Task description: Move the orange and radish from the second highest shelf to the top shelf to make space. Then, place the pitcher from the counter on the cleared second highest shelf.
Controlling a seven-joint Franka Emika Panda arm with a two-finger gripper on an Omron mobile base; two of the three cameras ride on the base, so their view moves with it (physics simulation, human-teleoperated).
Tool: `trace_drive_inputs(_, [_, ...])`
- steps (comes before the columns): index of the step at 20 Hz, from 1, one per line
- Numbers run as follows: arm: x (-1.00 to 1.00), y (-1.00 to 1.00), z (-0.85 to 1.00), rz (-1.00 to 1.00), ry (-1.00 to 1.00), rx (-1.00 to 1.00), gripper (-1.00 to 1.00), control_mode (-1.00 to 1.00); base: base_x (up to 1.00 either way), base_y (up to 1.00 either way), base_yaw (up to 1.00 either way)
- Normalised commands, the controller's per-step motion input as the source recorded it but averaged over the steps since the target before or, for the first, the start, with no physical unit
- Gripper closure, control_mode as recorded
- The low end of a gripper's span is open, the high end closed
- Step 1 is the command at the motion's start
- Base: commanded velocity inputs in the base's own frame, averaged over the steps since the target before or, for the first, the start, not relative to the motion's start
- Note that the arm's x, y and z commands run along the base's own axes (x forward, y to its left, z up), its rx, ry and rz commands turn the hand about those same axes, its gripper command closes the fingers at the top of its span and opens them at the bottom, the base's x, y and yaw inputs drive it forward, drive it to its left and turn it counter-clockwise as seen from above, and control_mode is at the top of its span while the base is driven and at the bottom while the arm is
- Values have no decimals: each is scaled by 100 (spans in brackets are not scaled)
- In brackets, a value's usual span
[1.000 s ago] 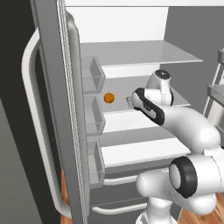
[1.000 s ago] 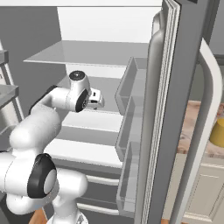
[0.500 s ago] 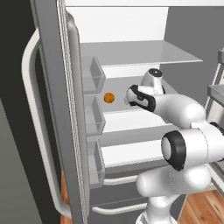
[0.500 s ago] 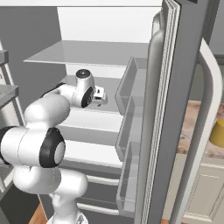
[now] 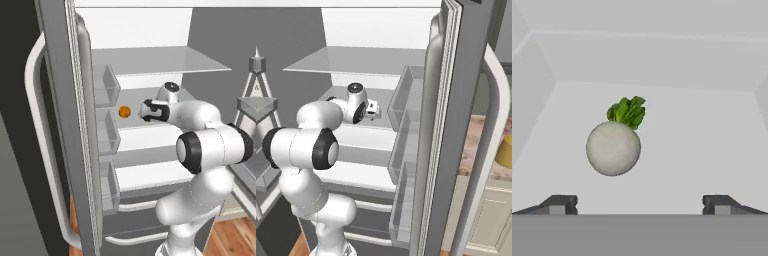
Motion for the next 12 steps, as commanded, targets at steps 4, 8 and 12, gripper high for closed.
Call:
trace_drive_inputs(4, [46, 10, -19, 0, -5, 0, -100, -100, 0, 0, 0])
trace_drive_inputs(8, [48, 10, -18, 0, -4, 0, -100, -100, 0, 0, 0])
trace_drive_inputs(12, [48, 8, -19, 0, -3, 0, -100, -100, 0, 0, 0])
